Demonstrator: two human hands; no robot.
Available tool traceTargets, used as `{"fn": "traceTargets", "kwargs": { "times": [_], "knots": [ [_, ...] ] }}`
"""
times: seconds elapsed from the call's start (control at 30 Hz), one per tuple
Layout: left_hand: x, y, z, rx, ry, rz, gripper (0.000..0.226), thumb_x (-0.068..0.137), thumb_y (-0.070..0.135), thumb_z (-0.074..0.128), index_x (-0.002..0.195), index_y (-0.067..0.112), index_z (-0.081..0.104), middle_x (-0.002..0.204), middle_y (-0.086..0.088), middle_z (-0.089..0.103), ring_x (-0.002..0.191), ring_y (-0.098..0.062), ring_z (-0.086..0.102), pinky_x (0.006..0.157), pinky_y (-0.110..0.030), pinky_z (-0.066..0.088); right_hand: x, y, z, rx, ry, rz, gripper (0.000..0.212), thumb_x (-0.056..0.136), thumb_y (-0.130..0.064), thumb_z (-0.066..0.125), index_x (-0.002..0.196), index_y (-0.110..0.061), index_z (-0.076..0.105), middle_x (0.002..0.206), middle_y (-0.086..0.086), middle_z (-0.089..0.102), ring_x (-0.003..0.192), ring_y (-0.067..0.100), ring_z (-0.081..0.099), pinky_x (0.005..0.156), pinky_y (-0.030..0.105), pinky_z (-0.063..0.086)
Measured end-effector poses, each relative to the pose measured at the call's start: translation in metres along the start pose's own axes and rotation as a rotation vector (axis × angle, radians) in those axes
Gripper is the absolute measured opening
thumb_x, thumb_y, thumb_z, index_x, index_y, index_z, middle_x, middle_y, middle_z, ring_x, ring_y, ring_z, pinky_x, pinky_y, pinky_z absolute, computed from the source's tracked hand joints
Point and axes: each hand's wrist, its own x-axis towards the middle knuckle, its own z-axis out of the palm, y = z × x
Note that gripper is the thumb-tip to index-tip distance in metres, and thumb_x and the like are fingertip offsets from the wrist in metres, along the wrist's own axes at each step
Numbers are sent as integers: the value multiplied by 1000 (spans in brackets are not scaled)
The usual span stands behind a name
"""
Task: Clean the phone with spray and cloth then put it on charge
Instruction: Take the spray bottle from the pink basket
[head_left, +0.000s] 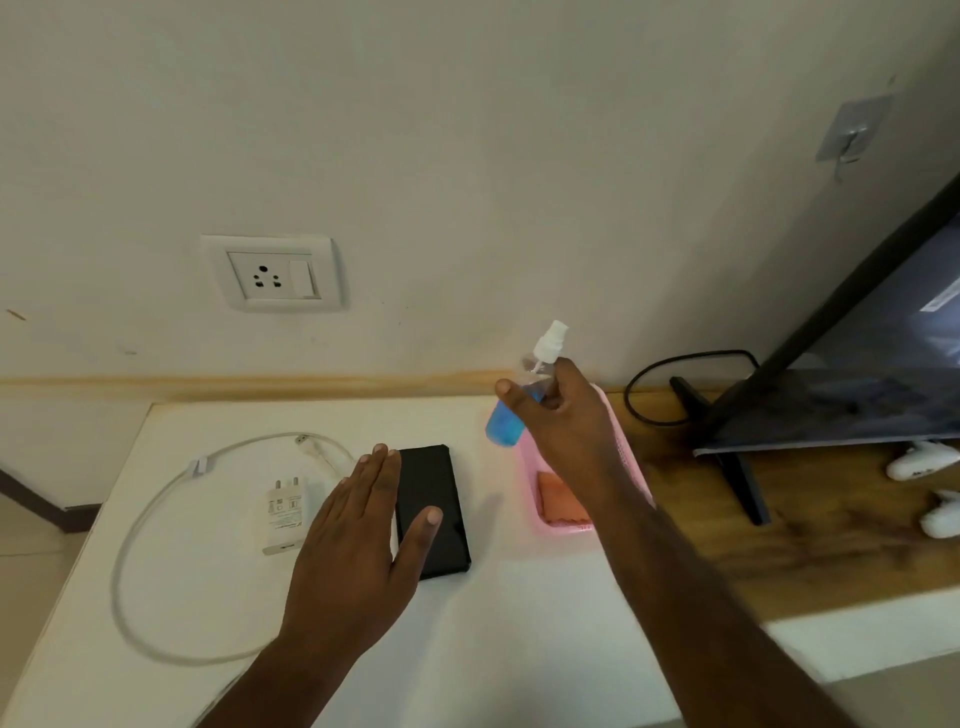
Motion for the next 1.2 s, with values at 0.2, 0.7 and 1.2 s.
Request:
{"fn": "traceTargets", "kwargs": {
  "times": [0.2,0.7,1.2],
  "knots": [
    [5,6,-15,-527,98,-99,55,94,69,34,136,39,53,132,27,60,124,4,53,99,-19,47,-65,-18,42,210,-267,-11,58,63,-80,62,111,-47,55,101,-27,65,95,-1,64,68,11,51],
    [20,6,-32,-1015,-76,-158,28,102,26,47,118,13,66,110,-6,76,105,-23,71,85,-30,58,-101,18,74,217,-496,-6,52,70,-72,65,107,-36,58,89,-6,67,81,15,67,71,23,56],
    [24,4,-25,-1041,-94,-148,39,93,36,54,124,16,65,115,-4,74,110,-21,69,94,-30,56,-98,25,78,166,-444,-19,50,71,-72,64,107,-39,54,90,-19,64,84,4,65,72,20,55]
  ]
}}
